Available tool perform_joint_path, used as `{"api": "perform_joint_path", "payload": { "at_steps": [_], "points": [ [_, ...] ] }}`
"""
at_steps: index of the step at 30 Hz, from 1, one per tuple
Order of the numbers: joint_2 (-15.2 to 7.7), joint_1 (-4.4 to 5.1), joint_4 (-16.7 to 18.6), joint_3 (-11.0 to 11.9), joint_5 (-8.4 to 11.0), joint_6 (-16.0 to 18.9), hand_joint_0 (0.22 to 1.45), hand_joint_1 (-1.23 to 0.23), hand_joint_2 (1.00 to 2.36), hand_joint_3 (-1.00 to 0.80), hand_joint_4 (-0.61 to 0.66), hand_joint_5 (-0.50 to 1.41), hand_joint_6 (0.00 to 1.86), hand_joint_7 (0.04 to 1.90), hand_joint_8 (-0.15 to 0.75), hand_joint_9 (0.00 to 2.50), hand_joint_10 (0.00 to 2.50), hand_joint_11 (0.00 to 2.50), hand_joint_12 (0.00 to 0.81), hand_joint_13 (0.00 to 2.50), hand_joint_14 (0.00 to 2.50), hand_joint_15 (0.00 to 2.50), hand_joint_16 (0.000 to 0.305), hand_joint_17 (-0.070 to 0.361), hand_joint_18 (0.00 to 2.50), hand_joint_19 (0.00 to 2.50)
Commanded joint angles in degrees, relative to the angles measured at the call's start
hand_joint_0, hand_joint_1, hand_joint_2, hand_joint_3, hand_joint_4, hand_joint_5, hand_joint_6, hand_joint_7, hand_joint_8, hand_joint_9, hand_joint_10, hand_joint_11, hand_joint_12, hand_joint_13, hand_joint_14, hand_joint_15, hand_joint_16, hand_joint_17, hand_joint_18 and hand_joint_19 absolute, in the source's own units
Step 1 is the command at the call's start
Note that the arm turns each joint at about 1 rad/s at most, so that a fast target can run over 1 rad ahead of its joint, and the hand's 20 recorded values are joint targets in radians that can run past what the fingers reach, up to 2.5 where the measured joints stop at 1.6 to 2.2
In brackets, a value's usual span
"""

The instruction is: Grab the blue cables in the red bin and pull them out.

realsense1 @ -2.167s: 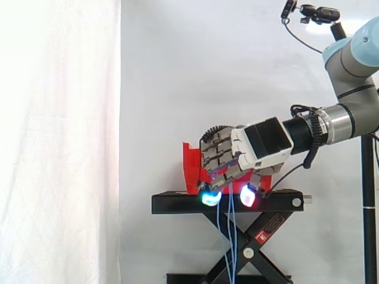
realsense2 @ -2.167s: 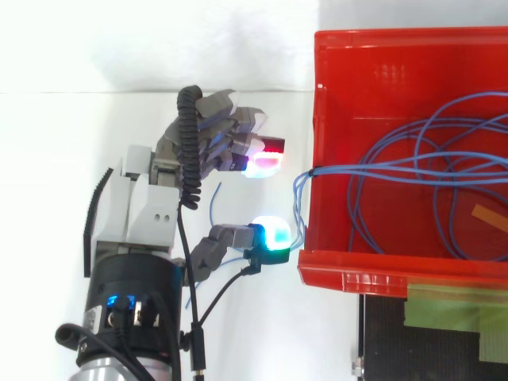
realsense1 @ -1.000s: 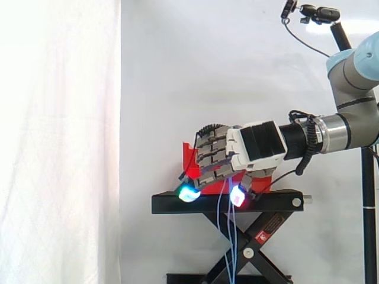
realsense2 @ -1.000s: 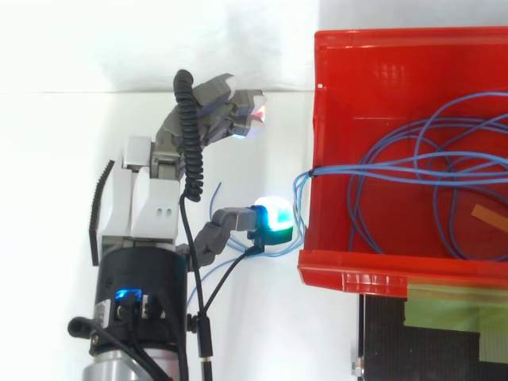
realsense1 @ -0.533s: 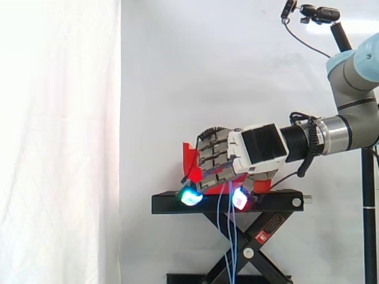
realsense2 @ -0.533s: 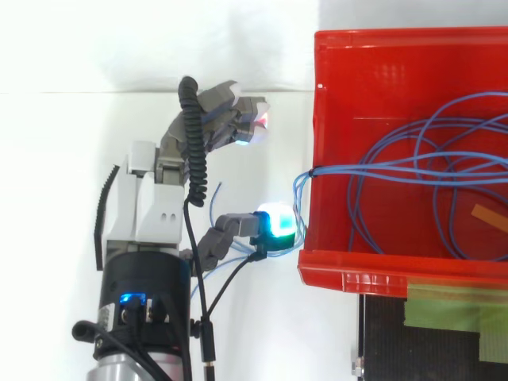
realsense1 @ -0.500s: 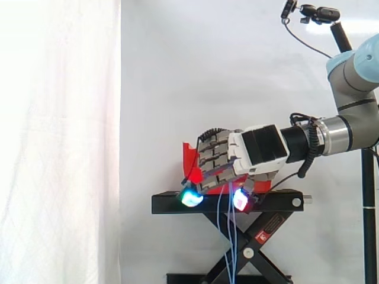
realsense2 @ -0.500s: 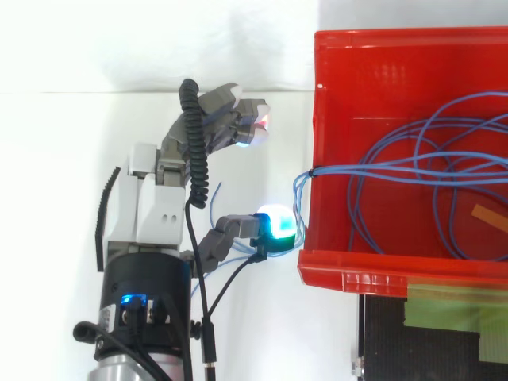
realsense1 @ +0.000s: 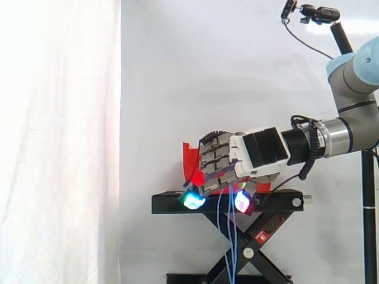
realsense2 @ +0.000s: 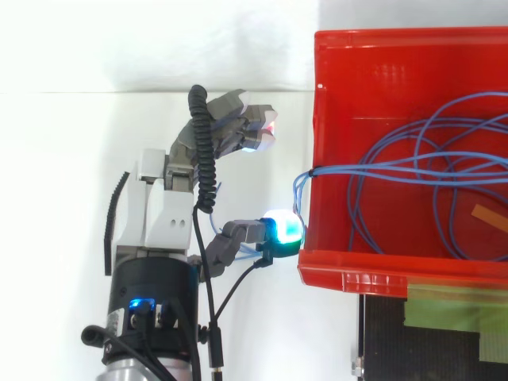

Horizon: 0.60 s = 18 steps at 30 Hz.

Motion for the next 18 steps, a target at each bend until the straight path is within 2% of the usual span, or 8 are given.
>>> {"api": "perform_joint_path", "payload": {
  "at_steps": [1,10,18],
  "points": [
    [0.00,-0.10,-0.08,-0.03,0.00,-0.01,0.77,-1.03,1.00,-1.00,0.04,0.52,0.01,0.43,0.228,0.74,0.02,0.89,0.339,0.66,0.02,0.59,0.046,0.104,0.47,0.48],
    [0.00,-0.19,0.10,0.06,0.08,-0.18,0.76,-1.02,1.00,-1.00,0.04,0.53,0.01,0.44,0.230,0.73,0.02,0.90,0.342,0.66,0.02,0.59,0.046,0.104,0.47,0.47],
    [0.00,-0.19,1.77,-0.03,0.26,-0.18,0.76,-1.02,1.00,-1.00,0.05,0.53,0.01,0.44,0.230,0.74,0.02,0.88,0.342,0.66,0.02,0.60,0.046,0.104,0.47,0.48]
  ]
}}
